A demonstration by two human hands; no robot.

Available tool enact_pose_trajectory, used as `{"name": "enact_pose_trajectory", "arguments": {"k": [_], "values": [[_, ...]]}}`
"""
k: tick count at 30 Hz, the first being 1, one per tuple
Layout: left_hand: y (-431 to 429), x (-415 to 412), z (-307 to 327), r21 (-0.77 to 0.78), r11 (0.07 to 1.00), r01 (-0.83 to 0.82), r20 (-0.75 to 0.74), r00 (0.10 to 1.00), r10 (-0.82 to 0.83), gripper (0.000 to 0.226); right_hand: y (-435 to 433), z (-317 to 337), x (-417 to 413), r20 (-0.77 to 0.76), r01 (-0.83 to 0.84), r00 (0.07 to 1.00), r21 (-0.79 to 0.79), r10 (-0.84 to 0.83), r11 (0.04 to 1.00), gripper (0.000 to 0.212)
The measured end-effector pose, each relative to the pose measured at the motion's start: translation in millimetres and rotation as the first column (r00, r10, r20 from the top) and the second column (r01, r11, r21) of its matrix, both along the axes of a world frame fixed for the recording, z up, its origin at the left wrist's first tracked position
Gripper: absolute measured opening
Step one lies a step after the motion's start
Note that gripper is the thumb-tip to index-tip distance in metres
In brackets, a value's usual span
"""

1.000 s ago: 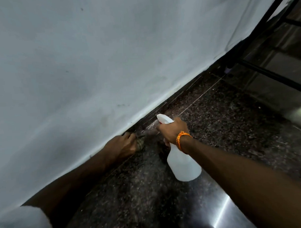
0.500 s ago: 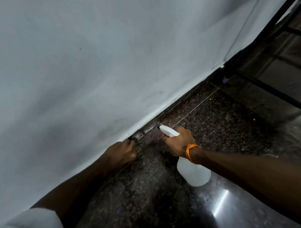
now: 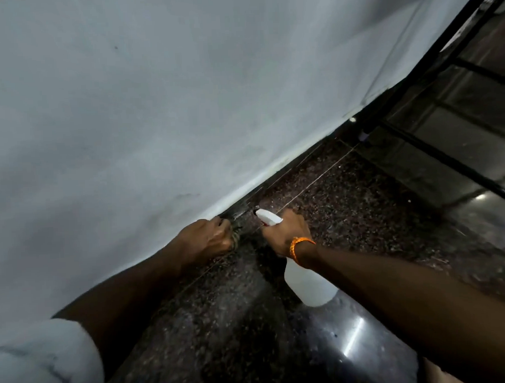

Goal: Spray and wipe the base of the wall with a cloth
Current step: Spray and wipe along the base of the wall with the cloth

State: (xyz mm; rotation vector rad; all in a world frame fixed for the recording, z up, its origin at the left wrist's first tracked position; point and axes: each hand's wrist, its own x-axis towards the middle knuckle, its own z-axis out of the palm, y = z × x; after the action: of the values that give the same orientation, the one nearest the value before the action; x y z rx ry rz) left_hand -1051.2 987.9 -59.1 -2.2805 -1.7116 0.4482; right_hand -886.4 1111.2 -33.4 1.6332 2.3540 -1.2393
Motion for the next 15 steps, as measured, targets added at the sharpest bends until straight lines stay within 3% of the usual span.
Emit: {"name": "enact_pose_trajectory", "arguments": {"k": [5, 8, 12, 15], "values": [[-10, -2, 3, -0.086, 0.996, -0.038, -0.096, 0.995, 0.029, 0.008, 6, 2, 8, 0.038, -0.076, 0.996, 0.043, 0.075, 0.996, 0.028], [-4, 1, 5, -0.110, 0.993, -0.049, -0.091, 0.995, 0.039, 0.008, 11, 4, 12, -0.005, -0.063, 0.998, 0.038, 0.063, 0.997, 0.032], [38, 11, 0, -0.062, 0.998, 0.001, -0.086, 0.996, -0.006, 0.015, 24, 0, 21, -0.035, -0.001, 0.999, 0.043, 0.002, 0.999, 0.026], [78, 22, -1, -0.023, 0.996, -0.085, -0.047, 0.995, 0.084, 0.025, 36, 4, 27, -0.045, 0.042, 0.998, 0.061, -0.040, 0.997, 0.023]]}}
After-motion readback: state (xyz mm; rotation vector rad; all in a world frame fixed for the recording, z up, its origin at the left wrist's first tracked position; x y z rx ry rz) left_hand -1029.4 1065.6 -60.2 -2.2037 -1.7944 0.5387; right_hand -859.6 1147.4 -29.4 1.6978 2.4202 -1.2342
